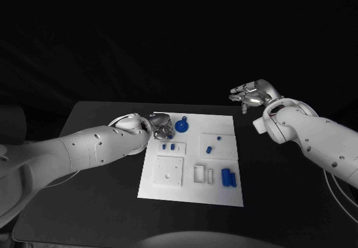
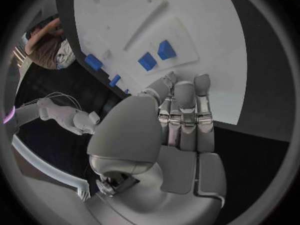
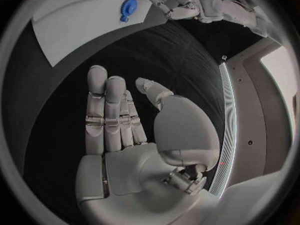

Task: Assemble the parts on the task board

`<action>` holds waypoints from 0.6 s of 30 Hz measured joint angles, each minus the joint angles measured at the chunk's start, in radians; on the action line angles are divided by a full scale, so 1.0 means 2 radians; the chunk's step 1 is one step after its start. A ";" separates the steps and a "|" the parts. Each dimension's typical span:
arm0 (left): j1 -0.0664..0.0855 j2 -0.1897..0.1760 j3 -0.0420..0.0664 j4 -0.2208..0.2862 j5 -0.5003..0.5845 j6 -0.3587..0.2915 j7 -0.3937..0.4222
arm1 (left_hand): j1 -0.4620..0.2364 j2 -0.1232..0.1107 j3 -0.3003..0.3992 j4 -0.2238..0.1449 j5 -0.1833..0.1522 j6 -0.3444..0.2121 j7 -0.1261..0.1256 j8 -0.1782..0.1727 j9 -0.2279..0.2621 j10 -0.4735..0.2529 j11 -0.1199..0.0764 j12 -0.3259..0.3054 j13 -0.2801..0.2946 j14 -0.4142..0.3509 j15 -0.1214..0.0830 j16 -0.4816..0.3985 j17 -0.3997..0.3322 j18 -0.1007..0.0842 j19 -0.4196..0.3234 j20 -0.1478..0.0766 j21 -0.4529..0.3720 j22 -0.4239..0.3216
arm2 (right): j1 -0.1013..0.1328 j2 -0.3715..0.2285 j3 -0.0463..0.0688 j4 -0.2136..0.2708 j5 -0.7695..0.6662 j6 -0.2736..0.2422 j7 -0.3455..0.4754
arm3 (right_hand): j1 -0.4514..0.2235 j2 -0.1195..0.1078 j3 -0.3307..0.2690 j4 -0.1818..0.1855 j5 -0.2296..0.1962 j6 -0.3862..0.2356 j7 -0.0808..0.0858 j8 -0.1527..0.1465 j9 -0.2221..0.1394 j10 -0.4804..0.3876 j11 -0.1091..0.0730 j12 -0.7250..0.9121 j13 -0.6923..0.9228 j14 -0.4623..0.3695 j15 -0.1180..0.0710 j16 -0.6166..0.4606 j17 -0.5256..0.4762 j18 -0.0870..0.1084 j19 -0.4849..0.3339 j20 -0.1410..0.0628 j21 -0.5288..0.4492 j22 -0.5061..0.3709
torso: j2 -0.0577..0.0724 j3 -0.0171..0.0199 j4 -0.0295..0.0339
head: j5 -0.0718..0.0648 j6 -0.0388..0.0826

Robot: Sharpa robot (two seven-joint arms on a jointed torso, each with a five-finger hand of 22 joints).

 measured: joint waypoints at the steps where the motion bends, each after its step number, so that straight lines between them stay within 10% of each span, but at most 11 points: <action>1: 0.000 0.000 0.000 0.000 0.000 0.001 0.000 | 0.000 0.000 0.000 0.000 0.000 0.000 0.001 0.001 0.000 0.000 0.000 0.000 0.000 0.000 0.000 0.000 0.000 0.000 -0.001 0.001 0.000 0.000 | 0.000 0.000 0.000 0.000 0.000 0.000 0.000 | 0.000 0.000 0.000 0.000 0.000 0.000 0.000 0.000 0.000 0.000 0.000 0.000 0.000 0.000 0.000 0.000 0.000 0.000 0.000 0.000 0.000 0.000 | 0.000 0.0000 0.0000 | 0.000 0.000; 18: -0.001 -0.002 -0.002 0.002 0.000 0.003 0.000 | 0.000 0.000 0.000 0.000 0.000 -0.006 0.005 0.002 0.000 -0.007 0.005 0.000 0.000 0.000 0.000 -0.002 0.000 0.000 -0.001 0.001 0.000 0.000 | -0.003 -0.001 0.000 0.000 0.000 0.001 0.000 | 0.000 0.000 0.000 0.000 0.000 -0.001 -0.001 0.000 0.000 0.000 0.000 0.000 0.000 -0.001 0.001 0.000 -0.001 0.000 0.000 0.000 0.000 -0.001 | 0.000 -0.0005 0.0002 | 0.000 -0.001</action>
